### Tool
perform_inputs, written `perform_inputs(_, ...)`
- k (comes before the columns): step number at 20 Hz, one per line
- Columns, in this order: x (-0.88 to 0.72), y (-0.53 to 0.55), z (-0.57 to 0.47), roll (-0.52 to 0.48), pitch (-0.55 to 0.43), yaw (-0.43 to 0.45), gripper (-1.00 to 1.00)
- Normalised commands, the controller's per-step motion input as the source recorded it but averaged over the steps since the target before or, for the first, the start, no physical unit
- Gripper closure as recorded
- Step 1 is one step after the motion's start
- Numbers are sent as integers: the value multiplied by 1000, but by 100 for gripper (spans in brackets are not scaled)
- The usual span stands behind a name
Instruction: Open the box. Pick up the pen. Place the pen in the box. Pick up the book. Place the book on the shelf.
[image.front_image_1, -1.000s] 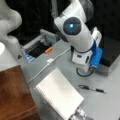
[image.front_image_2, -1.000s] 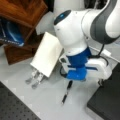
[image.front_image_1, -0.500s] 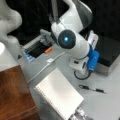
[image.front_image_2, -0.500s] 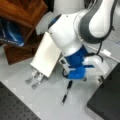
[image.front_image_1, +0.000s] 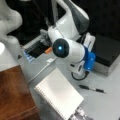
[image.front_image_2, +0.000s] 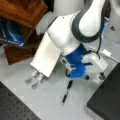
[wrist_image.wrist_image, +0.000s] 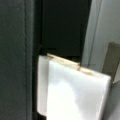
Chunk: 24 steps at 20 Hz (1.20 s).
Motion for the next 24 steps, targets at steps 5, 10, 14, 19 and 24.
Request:
perform_inputs(5, -167, -51, -117, 337, -54, -137, -100)
perform_inputs(10, -158, 25, -103, 331, -64, -159, -100)
perform_inputs(14, -139, 41, -100, 285, -57, -164, -100)
perform_inputs(19, -108, 2, -71, 233, -52, -194, -100)
perform_inputs(24, -101, 31, -57, 196, -74, -240, -100)
